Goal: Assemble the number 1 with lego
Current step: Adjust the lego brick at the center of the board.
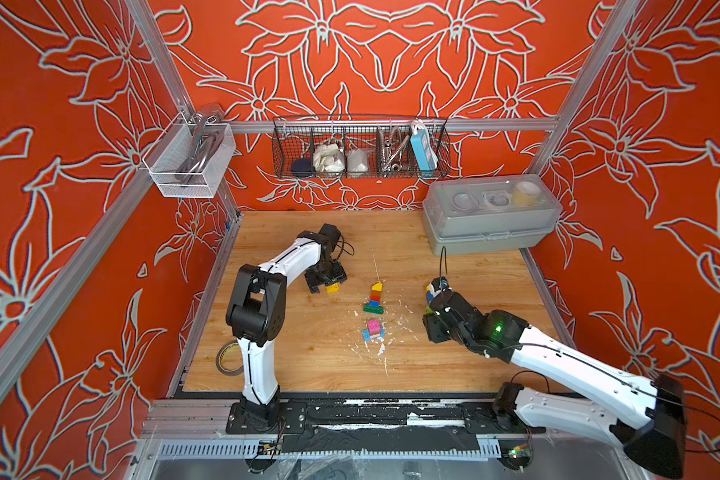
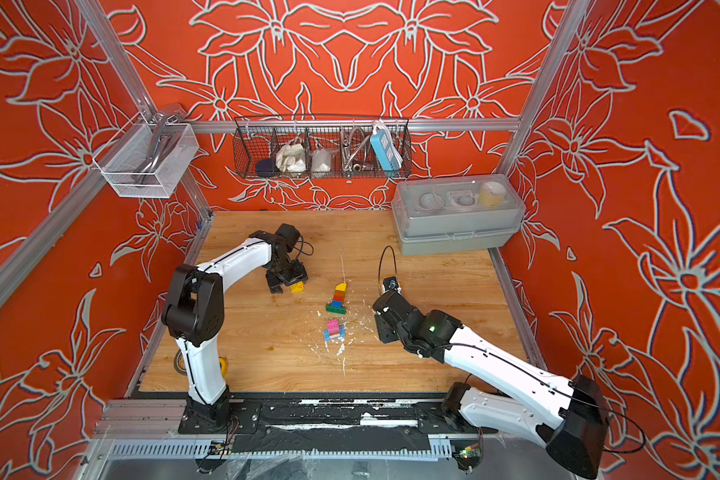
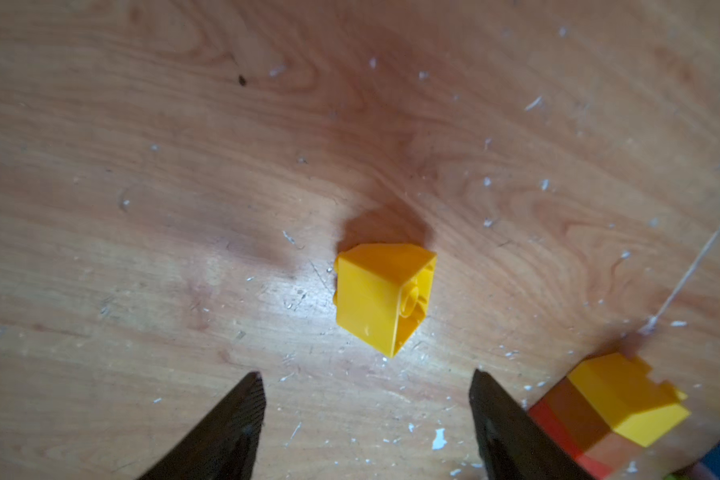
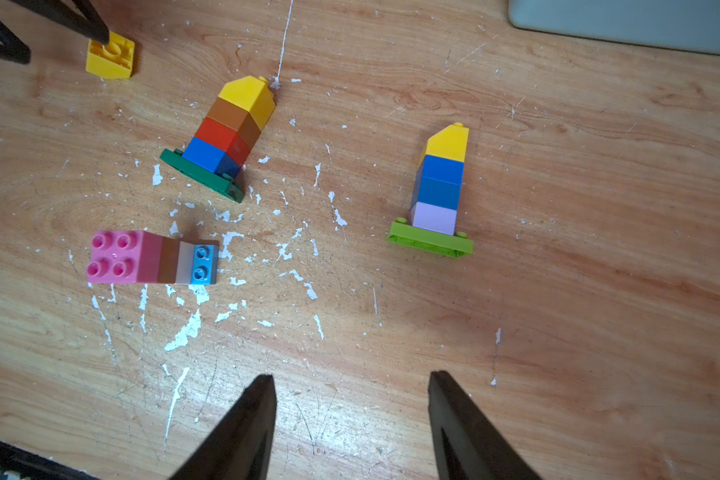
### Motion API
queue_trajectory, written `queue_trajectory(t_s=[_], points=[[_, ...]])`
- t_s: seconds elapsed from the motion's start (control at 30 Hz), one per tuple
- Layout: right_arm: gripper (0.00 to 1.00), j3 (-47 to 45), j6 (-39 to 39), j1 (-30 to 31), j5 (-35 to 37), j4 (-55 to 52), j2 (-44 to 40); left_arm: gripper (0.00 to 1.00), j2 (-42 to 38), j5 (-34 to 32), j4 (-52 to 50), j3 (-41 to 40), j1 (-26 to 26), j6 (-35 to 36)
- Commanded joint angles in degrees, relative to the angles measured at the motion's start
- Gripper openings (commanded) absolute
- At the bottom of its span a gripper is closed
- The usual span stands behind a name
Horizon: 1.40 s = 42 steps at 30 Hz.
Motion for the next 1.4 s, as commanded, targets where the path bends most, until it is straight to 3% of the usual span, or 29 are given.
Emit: queue_trajectory(t_s=[0.0, 0.43, 0.83, 1.03, 1.17, 1.37], points=[[0.63, -1.3, -0.9, -1.0, -1.7, 0.4, -1.9, 0.76, 1.0, 0.2, -2.3, 1.5, 0.3, 3.1], [0.63, -2.3, 0.1, -1.4, -2.3, -1.5, -4.4, 0.64, 5.1, 2.7, 5.8, -0.6, 1.8, 5.6], [0.62, -1.5, 1.5, -1.6, -2.2, -2.0, -2.5, 0.46, 6.6, 0.0, 3.0, -0.3, 1.8, 9.5], [0.62, -1.3, 3.2, -1.6, -2.6, -2.6, -3.0, 0.34, 3.8, -4.7, -1.3, -0.7, 1.7, 10.6], [0.62, -1.6, 3.9, -1.5, -2.9, -3.1, -4.2, 0.32, 1.3, -9.9, -6.3, -0.3, 1.4, 10.9], [0.62, -3.0, 4.8, -1.6, -3.1, -4.1, -7.3, 0.33, 0.8, -26.5, -20.2, 3.7, -3.6, 13.2]])
